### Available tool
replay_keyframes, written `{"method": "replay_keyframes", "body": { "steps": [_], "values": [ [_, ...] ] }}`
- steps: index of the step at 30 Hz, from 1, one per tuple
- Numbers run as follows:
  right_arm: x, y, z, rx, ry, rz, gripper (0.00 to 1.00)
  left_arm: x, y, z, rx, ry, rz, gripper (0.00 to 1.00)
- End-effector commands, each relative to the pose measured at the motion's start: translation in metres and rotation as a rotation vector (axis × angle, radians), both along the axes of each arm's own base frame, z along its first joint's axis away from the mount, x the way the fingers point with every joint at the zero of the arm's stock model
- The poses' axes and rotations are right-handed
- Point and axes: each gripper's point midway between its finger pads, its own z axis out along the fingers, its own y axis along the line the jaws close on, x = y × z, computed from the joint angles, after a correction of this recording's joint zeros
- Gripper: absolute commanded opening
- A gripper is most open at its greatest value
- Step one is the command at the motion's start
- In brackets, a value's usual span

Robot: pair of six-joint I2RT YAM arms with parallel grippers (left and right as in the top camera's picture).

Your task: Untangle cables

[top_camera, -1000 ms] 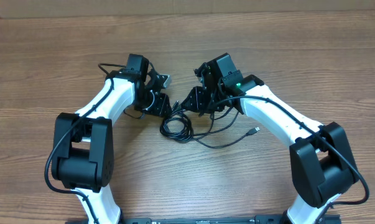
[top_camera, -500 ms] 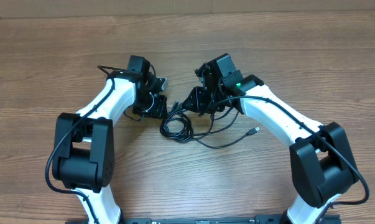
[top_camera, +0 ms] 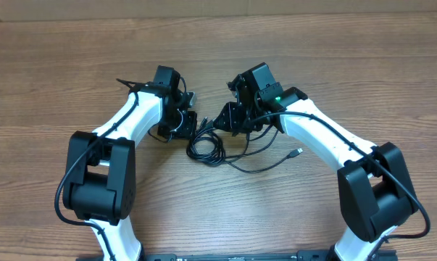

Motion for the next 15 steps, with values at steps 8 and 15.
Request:
{"method": "replay_keyframes", "body": {
  "steps": [8, 15],
  "values": [
    [-0.003, -0.006, 0.006, -0.026, -0.040, 0.065, 0.33, -0.004, 0.004, -0.006, 0.018, 0.083, 0.189, 0.04],
    [-0.011, -0.007, 0.003, -0.046, -0.057, 0.131, 0.33, -0.003, -0.006, 0.003, -0.111, 0.176, 0.342, 0.04]
  ]
}}
